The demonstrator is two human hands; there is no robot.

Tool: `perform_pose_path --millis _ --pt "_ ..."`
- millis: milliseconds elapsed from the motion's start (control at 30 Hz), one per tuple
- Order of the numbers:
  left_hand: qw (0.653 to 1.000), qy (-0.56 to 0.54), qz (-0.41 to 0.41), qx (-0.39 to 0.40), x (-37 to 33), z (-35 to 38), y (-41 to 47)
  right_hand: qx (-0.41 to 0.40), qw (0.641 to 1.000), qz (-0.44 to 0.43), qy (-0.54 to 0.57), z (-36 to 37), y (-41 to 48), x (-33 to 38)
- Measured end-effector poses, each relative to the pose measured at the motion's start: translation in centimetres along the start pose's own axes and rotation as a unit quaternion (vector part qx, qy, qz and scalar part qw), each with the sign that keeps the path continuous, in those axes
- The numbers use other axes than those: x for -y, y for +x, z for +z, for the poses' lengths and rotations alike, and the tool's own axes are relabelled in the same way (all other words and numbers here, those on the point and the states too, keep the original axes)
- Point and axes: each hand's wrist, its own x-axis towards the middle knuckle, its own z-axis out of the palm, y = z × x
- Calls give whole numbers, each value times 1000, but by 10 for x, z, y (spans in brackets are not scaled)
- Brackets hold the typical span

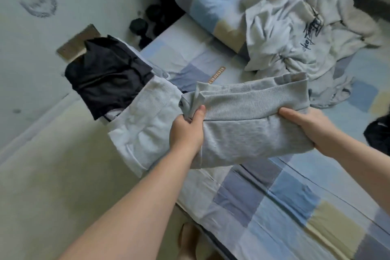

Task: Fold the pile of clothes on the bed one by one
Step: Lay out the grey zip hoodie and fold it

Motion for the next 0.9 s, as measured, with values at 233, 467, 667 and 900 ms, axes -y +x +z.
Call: perform_pose_path --millis 233,467,667,900 --pt "976 -76 -48 -199 26 -133 31 120 982 -117 -85 153 30 117" --pt "956 -21 -147 -253 122 -155 117 65 960 -121 -245 292 87 69" --pt "876 195 123 -423 143 -140 123 -87 773 -457 -431 326 77 45" --pt "903 321 214 -187 154 -140 135 -12 656 -517 -550 332 100 39"
